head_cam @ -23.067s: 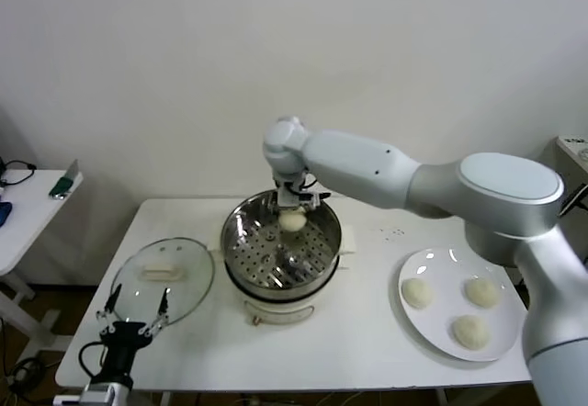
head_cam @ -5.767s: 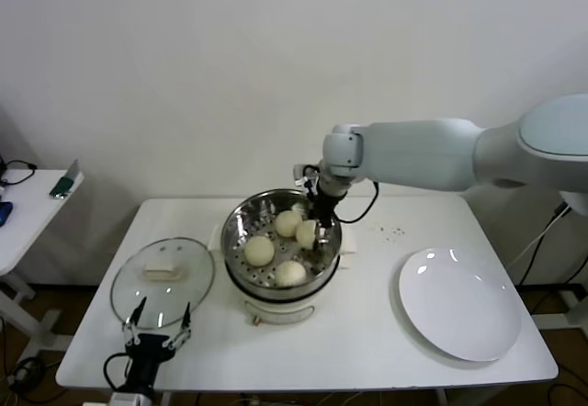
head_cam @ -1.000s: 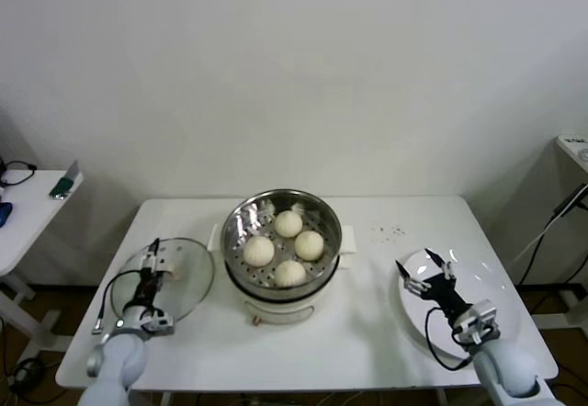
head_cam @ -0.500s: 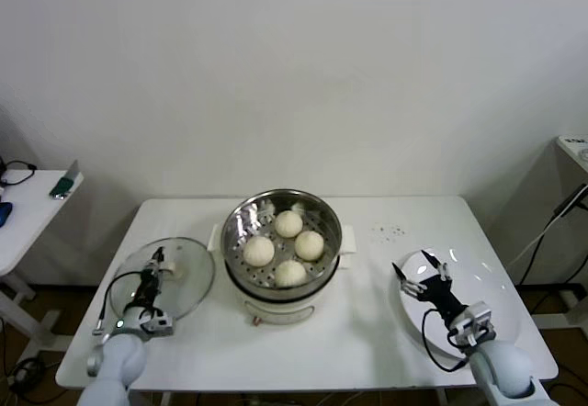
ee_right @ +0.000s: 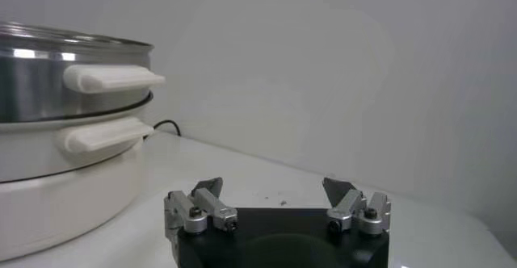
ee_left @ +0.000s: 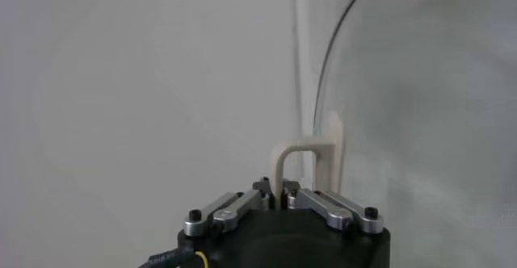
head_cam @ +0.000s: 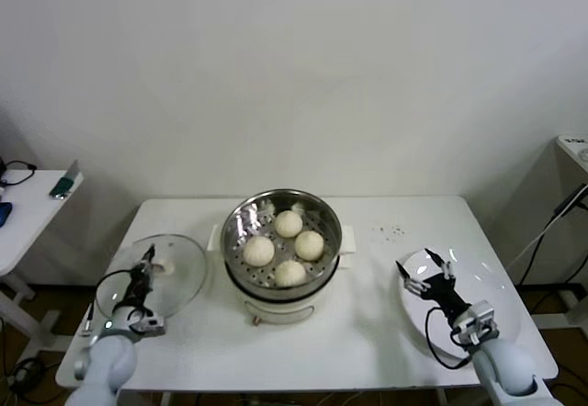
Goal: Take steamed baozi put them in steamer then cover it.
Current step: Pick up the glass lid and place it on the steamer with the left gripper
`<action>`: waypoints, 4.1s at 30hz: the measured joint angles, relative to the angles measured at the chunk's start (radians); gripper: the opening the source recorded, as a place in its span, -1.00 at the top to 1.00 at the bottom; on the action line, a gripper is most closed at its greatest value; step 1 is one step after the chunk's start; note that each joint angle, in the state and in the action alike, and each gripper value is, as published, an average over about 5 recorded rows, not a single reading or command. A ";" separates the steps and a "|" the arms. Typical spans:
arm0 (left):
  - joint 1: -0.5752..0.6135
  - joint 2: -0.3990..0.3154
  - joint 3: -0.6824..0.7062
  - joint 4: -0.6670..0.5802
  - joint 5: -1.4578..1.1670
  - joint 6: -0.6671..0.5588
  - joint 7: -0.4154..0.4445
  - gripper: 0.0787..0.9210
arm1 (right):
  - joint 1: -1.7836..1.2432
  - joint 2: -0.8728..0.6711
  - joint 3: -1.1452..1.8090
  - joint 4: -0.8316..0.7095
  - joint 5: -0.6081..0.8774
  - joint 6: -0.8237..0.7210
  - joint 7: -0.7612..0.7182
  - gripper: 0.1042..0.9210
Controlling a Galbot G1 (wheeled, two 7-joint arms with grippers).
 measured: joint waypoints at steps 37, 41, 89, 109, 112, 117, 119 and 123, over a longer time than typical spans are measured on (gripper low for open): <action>0.065 0.333 0.330 -0.717 -0.150 0.635 0.212 0.82 | 0.103 -0.010 -0.058 -0.099 -0.005 0.013 -0.010 -0.76; -0.035 0.295 0.460 -0.713 -0.111 0.689 0.278 0.82 | 0.112 -0.005 -0.061 -0.106 -0.010 0.013 -0.011 -0.76; -0.295 -0.154 0.811 -0.379 0.235 0.763 0.506 0.82 | 0.125 0.018 -0.041 -0.161 -0.071 0.037 -0.019 -0.76; -0.291 -0.155 0.811 -0.345 0.240 0.764 0.509 0.82 | 0.138 0.011 -0.042 -0.168 -0.074 0.038 -0.023 -0.76; -0.292 -0.154 0.811 -0.342 0.239 0.764 0.504 0.82 | 0.140 0.011 -0.044 -0.169 -0.075 0.038 -0.023 -0.76; -0.294 -0.154 0.815 -0.338 0.231 0.764 0.491 0.82 | 0.142 0.009 -0.045 -0.170 -0.077 0.038 -0.024 -0.76; -0.294 -0.154 0.817 -0.337 0.226 0.764 0.485 0.82 | 0.142 0.009 -0.044 -0.170 -0.078 0.039 -0.025 -0.76; -0.294 -0.154 0.818 -0.337 0.218 0.764 0.472 0.82 | 0.141 0.010 -0.043 -0.172 -0.081 0.040 -0.028 -0.76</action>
